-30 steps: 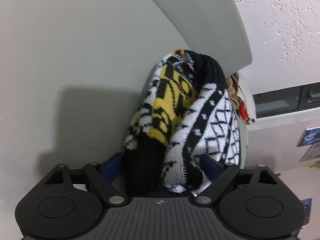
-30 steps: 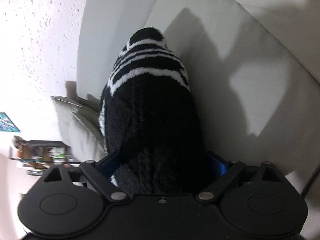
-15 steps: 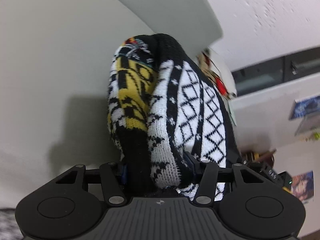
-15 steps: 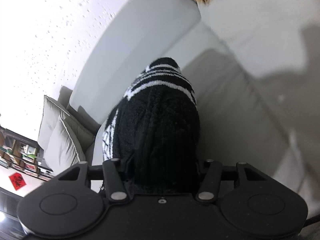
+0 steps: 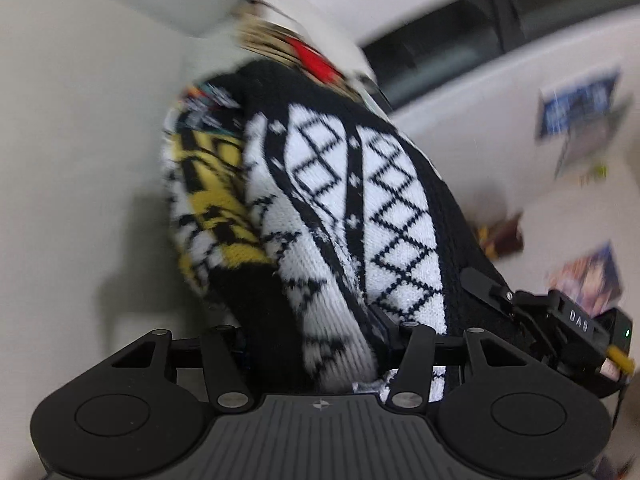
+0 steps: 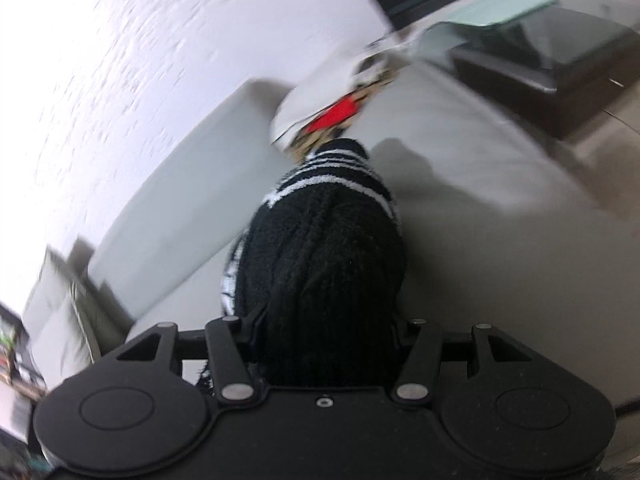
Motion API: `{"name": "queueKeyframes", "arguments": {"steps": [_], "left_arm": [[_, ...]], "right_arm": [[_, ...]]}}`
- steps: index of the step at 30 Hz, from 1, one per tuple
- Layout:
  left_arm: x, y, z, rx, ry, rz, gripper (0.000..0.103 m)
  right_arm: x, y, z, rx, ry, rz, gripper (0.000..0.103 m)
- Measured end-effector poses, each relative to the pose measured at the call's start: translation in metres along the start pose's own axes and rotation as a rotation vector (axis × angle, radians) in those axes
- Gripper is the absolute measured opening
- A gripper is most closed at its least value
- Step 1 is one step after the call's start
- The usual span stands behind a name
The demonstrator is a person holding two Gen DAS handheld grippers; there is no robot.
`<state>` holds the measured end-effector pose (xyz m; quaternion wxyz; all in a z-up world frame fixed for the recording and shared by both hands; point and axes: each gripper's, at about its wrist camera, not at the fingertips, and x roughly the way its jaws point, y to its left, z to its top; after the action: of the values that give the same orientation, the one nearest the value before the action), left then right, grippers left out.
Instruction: Fold clothes
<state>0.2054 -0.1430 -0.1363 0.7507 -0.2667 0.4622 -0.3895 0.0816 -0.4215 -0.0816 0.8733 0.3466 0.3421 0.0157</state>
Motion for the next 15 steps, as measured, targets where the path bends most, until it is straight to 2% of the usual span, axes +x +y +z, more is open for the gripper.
{"name": "queueKeyframes", "arguments": {"steps": [5,9,11,13,15], "left_arm": [[0.061,-0.064,0.012,0.143,0.048,-0.029,0.049],[0.097,-0.101,0.014,0.252,0.090,-0.017,0.049],[0.104,-0.100,0.011,0.268,0.118,0.012,0.055],[0.099,-0.093,0.004,0.271,0.143,0.024,0.063],[0.085,-0.087,-0.003,0.287,0.153,0.056,0.066]], "right_arm": [[-0.041,-0.065,0.008,0.143,-0.145,0.059,0.051],[-0.055,-0.093,0.007,0.213,-0.174,0.038,0.053],[-0.062,-0.107,0.007,0.248,-0.189,0.027,0.064],[-0.069,-0.120,0.007,0.283,-0.203,0.016,0.073],[-0.076,-0.134,0.007,0.318,-0.218,0.005,0.080]]}}
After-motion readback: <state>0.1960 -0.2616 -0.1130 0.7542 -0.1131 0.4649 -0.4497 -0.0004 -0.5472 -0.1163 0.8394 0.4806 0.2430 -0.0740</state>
